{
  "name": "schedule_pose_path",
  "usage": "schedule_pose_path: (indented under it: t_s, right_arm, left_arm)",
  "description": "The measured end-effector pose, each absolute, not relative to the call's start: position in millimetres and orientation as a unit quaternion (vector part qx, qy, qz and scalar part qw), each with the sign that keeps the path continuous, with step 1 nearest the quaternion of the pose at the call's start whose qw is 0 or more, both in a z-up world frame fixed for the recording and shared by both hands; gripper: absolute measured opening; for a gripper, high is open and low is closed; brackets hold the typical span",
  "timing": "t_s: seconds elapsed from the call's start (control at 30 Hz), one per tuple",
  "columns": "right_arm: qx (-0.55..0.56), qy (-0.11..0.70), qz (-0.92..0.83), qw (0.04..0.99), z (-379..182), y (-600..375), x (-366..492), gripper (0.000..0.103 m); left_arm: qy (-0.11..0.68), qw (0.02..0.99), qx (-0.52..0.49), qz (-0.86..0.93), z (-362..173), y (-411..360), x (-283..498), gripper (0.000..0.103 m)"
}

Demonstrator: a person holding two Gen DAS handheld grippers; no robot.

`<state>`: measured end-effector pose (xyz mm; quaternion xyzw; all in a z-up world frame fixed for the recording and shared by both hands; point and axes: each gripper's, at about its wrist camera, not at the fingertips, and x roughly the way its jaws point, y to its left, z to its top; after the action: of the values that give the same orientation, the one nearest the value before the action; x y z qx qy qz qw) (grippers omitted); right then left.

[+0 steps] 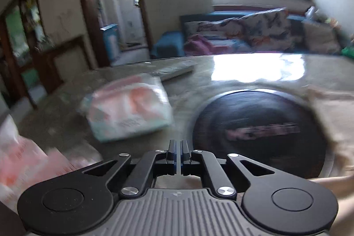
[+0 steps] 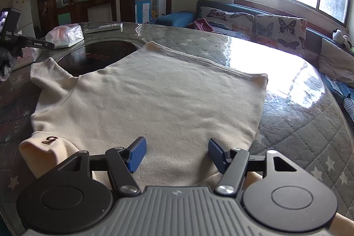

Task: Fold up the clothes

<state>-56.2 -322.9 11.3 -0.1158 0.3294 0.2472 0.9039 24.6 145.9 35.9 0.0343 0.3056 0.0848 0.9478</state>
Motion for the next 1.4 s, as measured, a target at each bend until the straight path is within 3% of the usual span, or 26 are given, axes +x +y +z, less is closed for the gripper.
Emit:
schedule_pose_path:
  t_s: [0.03, 0.1, 0.23, 0.3, 0.5, 0.63, 0.67, 0.77, 0.8, 0.93, 1.1, 1.3, 1.4]
  right_arm:
    - [-0.123, 0.326, 0.247, 0.904, 13.3, -321.5, -57.6, 0.062]
    - [-0.133, 0.322, 0.260, 0.901, 21.6, -315.9, -60.7, 0.062]
    - [-0.151, 0.312, 0.313, 0.884, 34.2, -289.2, -71.6, 0.056]
    - [-0.166, 0.312, 0.338, 0.872, 34.3, -270.8, -76.6, 0.054]
    - [-0.209, 0.308, 0.412, 0.832, 34.3, -215.7, -91.8, 0.043]
    - [-0.236, 0.304, 0.459, 0.801, 34.4, -178.9, -101.9, 0.036]
    - [-0.243, 0.303, 0.470, 0.793, 34.4, -169.7, -104.5, 0.035]
    - [-0.255, 0.305, 0.481, 0.781, 29.4, -154.7, -106.8, 0.028]
    - [-0.256, 0.307, 0.479, 0.781, 27.1, -153.6, -106.2, 0.026]
    - [-0.255, 0.311, 0.478, 0.781, 24.5, -153.7, -106.7, 0.007]
    - [-0.220, 0.322, 0.495, 0.776, 33.9, -164.0, -104.5, 0.006]
    - [-0.230, 0.316, 0.501, 0.772, 31.4, -166.7, -113.1, 0.007]
    - [-0.236, 0.312, 0.504, 0.770, 30.2, -168.1, -117.4, 0.013]
  left_arm:
    - [0.306, 0.949, 0.037, 0.068, 37.3, 139.9, 18.5, 0.005]
    - [0.308, 0.949, 0.050, 0.050, 37.9, 127.6, 7.0, 0.019]
    - [0.302, 0.948, 0.048, 0.091, 37.8, 127.1, -9.9, 0.029]
    - [0.298, 0.946, 0.041, 0.125, 37.6, 133.7, -13.6, 0.042]
    - [0.327, 0.928, 0.024, 0.175, 24.6, 158.0, -7.6, 0.050]
    - [0.339, 0.927, 0.013, 0.162, 15.1, 164.6, -7.0, 0.048]
    - [0.338, 0.928, 0.008, 0.157, 15.0, 165.7, -7.4, 0.041]
    - [0.338, 0.932, -0.002, 0.132, 15.0, 164.2, -9.2, 0.009]
    - [0.336, 0.933, 0.001, 0.124, 15.1, 161.8, -9.8, 0.005]
    - [0.318, 0.939, 0.008, 0.129, 21.0, 157.6, -11.9, 0.003]
    - [0.268, 0.953, 0.010, 0.143, 45.4, 161.2, -23.0, 0.003]
    - [0.285, 0.946, 0.028, 0.151, 36.3, 160.7, -17.9, 0.003]
    - [0.293, 0.943, 0.037, 0.154, 28.3, 162.3, -16.3, 0.003]
